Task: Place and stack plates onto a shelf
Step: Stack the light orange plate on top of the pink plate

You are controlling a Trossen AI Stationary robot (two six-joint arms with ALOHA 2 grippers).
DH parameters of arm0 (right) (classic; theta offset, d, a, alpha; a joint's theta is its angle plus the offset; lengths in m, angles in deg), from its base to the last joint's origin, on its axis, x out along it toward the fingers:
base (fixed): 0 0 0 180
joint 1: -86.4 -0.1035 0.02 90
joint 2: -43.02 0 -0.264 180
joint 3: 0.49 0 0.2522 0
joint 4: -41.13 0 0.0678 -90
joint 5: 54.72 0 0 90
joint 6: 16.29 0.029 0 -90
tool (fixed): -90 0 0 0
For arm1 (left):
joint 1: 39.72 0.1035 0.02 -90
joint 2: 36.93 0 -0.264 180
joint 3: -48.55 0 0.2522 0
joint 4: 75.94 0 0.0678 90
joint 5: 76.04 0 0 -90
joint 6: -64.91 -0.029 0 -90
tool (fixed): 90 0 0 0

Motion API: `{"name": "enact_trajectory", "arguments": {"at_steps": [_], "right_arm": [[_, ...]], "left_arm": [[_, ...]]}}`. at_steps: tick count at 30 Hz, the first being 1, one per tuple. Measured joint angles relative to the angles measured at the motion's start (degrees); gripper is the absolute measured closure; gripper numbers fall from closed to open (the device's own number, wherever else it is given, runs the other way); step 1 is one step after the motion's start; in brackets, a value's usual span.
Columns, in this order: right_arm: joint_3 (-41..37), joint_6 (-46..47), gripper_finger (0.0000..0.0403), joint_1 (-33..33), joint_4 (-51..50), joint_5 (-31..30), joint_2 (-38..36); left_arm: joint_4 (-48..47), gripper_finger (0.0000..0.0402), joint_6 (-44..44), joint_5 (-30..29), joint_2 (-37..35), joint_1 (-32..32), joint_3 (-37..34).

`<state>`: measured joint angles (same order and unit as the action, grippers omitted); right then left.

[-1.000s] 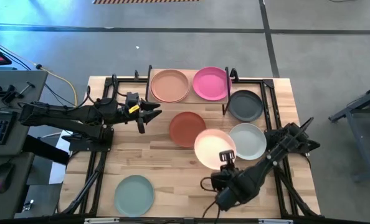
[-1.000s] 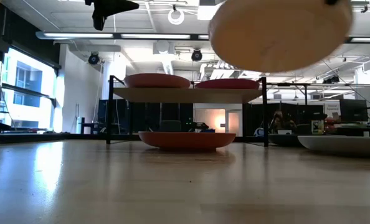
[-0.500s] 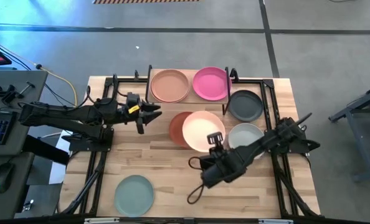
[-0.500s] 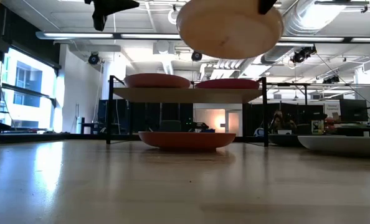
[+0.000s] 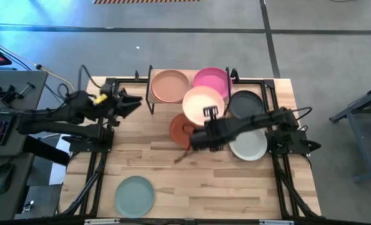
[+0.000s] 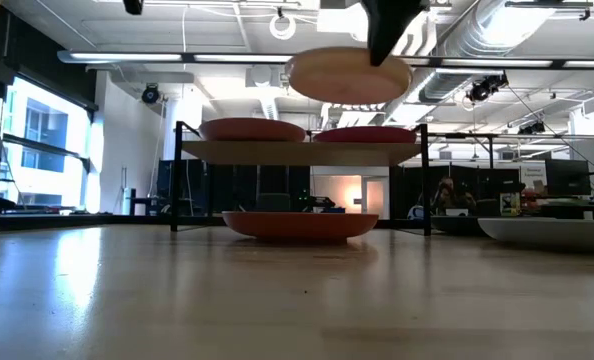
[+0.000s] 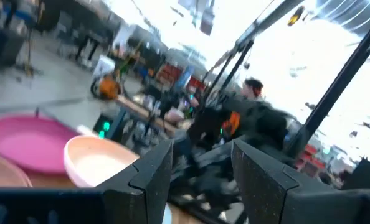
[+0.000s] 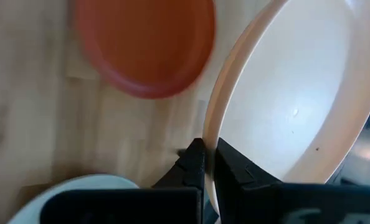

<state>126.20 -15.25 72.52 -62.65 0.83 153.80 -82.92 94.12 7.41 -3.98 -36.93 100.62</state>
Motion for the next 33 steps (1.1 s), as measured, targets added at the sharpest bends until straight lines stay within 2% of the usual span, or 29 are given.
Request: {"name": "enact_trajectory", "arguments": {"at_steps": [6,12,23,28,33], "right_arm": [[-0.04,-0.01,0.0403,8.11,1.06,0.63,-2.78],[-0.04,-2.95,0.0403,14.27,4.99,2.33,-4.18],[-0.37,-6.18,0.0403,21.54,9.7,9.24,-1.03],[-0.39,-10.29,0.0403,23.3,9.73,10.07,0.52],[-0.39,-7.82,0.0403,25.48,8.09,12.66,0.58]], "left_arm": [[0.03,0.0245,-3.17,-0.64,-4.03,1.88,0.0],[-0.08,0.0245,-6.37,-0.76,-4.72,2.88,0.0],[-0.25,0.0245,-6.28,-0.72,-4.46,2.88,0.0],[-0.38,0.0245,-4.02,-0.7,-4.46,2.86,0.0],[-0.38,0.0245,-3.44,-0.7,-4.46,2.86,0.0]]}}
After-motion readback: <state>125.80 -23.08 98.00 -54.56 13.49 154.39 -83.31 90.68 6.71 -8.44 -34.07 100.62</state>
